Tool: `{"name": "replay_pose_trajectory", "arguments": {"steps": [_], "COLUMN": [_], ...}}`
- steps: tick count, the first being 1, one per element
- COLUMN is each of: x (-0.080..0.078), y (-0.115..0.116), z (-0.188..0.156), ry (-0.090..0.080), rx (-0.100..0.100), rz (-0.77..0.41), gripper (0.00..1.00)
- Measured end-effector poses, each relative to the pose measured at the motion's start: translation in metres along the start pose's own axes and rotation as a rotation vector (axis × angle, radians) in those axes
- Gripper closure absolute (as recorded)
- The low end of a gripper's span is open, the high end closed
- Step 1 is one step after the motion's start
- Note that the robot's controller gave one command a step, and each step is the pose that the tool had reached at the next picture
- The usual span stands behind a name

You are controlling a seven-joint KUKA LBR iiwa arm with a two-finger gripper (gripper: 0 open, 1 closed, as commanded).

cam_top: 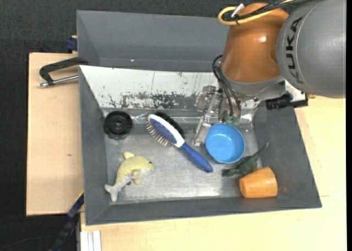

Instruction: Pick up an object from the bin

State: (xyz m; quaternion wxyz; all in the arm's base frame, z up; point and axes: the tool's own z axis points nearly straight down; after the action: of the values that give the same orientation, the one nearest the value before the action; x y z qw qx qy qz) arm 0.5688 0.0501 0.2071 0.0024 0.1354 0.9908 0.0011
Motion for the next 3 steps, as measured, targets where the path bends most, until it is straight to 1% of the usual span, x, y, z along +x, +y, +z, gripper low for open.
{"name": "replay_pose_trajectory", "arguments": {"steps": [1, 2, 3], "x": [0.0225, 0.0249, 0.0234], "y": [0.0182, 0.0183, 0.0168], "z": [0.1241, 0.1236, 0.1233], "ry": [-0.009, 0.0, -0.004], "rx": [-0.003, -0.002, 0.0], "rz": [-0.22, -0.22, -0.219], "gripper": [0.0, 1.0, 0.0]}}
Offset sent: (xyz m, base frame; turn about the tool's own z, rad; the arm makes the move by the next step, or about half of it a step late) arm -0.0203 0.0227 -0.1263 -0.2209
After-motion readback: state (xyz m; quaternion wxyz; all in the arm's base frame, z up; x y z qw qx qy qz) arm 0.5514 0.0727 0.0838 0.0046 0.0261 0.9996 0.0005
